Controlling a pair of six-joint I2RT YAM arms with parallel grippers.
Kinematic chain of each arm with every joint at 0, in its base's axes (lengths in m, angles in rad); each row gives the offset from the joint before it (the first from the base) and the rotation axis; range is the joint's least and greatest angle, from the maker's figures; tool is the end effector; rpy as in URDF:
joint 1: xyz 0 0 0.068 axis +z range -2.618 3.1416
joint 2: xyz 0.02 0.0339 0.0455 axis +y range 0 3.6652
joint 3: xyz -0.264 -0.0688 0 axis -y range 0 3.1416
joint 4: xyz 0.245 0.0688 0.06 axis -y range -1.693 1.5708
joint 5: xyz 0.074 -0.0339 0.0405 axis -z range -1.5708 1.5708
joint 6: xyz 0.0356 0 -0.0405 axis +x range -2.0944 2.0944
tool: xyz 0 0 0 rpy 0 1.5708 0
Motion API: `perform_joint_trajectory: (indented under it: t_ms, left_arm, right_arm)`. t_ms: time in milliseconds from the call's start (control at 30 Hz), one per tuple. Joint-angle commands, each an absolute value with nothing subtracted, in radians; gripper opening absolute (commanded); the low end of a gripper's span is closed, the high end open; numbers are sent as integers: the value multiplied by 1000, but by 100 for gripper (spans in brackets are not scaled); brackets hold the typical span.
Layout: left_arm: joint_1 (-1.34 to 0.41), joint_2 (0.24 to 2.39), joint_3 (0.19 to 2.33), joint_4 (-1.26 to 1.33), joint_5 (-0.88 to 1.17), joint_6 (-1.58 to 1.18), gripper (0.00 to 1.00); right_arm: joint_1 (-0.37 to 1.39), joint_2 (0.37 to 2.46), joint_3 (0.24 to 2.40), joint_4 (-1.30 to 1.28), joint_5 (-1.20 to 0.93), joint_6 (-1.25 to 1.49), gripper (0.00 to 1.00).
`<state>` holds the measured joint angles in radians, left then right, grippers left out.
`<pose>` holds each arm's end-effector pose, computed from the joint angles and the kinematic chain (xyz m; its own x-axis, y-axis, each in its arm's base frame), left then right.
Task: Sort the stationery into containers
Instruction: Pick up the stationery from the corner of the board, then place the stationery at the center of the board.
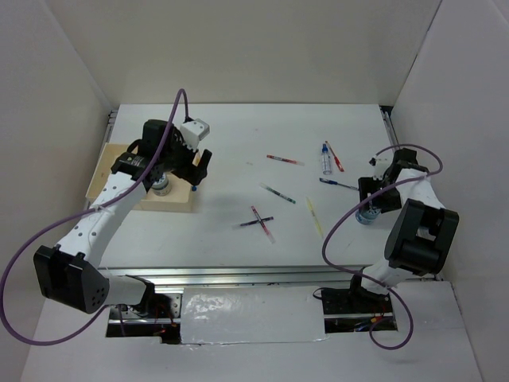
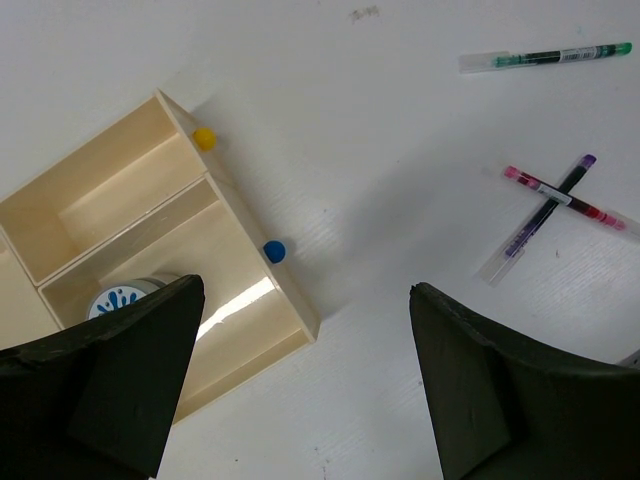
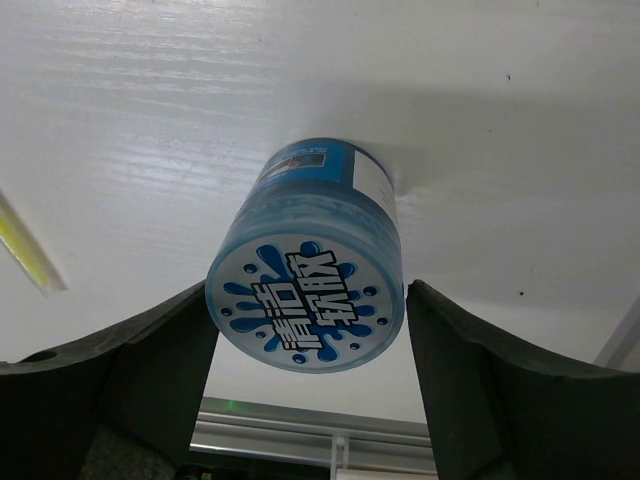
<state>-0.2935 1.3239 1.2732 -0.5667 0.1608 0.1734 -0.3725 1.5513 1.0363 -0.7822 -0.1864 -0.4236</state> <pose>0.2781 -0.0900 0.3538 -0.4750 0.3215 -0.8191 0.5000 0.8646 0.0494 0.2698 -0.0983 0.2041 -0.9454 -0.0643 -0.3197 -0.0851 0.9950 0.0516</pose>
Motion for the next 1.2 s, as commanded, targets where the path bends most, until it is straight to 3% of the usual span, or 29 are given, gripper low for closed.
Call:
perform_joint_trajectory:
  t_ms: [0,300,433,633,933,1167]
  left_arm:
    - [-298,1313,1273,-529,156,147,96]
    - [-299,1305,1252,-520,152,147,95]
    - [-296,1310,1262,-525,164,143,96]
    - [-255,1307,1267,-505,170,101,99]
    - [144,1325,1304,-483,493,-89,99]
    - [251,1312,1301,-523,574,-66,99]
  right_arm:
    - [-357,1540,1068,-733,-160,-419,78]
    - [-304,1503,1092,-765,-173,-417,50]
    - [-207,1451,1161,-834,-202,-397,47]
    - [105,1476,1362,-913,-201,-333,45]
    - [560,1724,1663,-959,-160,-296,42]
    - [833,1844,1770,-965,-117,-321,42]
